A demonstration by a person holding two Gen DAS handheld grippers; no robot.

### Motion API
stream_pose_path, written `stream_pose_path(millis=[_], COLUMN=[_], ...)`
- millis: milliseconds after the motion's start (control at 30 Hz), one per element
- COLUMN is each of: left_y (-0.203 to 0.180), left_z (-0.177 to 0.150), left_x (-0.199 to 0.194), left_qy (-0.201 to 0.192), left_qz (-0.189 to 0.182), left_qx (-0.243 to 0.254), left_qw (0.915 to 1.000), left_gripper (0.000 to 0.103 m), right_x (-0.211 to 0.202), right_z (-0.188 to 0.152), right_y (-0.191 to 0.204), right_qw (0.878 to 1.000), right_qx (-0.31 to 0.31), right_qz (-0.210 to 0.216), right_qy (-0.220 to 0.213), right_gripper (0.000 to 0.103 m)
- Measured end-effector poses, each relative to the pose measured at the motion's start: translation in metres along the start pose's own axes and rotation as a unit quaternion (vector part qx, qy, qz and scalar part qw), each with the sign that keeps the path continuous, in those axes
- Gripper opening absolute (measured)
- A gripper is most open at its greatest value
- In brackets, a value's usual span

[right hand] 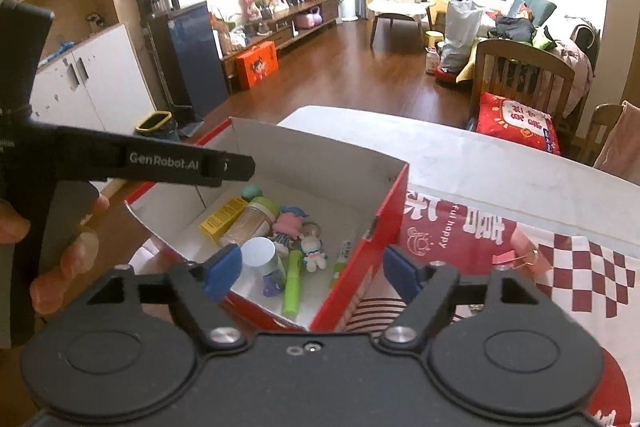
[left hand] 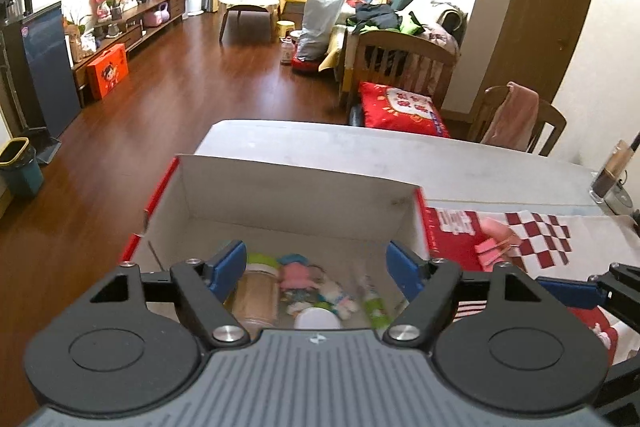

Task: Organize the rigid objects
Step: 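Lift both open tools away from the shoebox toward the cloth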

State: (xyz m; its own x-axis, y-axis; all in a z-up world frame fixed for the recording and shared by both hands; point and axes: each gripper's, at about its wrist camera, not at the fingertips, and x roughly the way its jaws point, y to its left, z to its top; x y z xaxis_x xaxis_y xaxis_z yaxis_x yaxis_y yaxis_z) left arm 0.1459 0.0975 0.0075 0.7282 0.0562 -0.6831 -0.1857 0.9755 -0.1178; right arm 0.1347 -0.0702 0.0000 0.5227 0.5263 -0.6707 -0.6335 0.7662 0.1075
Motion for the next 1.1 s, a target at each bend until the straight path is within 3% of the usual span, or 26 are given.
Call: stream_pose_path(millis=[367, 500, 833, 1100], left_y=[-0.06, -0.09, -0.155, -0.195], left_z=[-0.018, -0.024, -0.036, -0.067], left_x=[-0.006, -0.004, 0.024, 0.056], left_qy=[0.003, -0.015, -0.008, 0.001], left_qz=[-0.013, -0.002, -0.019, -0.037], left_qx=[-0.006, 0.009, 0.025, 0.052], left_qw=[0.9999, 0.9998, 0.9995, 0.9979], left_gripper=[0.08, 0.085, 0.085, 0.085], right_x=[-0.043, -0.056, -0.066, -0.056], right_z=[-0.032, -0.049, -0.079, -0.09], right_y=[-0.055, -0.08, -0.143, -0.184], right_qw=[1.0, 0.999, 0.998, 0.997], right_qx=[0.003, 0.01, 0.034, 0.026], right_qz=[-0.001, -0.011, -0.039, -0.07], right_qy=[-0.021, -0.028, -0.022, -0.009], right_gripper=[0.094, 0.101, 0.102, 0.1])
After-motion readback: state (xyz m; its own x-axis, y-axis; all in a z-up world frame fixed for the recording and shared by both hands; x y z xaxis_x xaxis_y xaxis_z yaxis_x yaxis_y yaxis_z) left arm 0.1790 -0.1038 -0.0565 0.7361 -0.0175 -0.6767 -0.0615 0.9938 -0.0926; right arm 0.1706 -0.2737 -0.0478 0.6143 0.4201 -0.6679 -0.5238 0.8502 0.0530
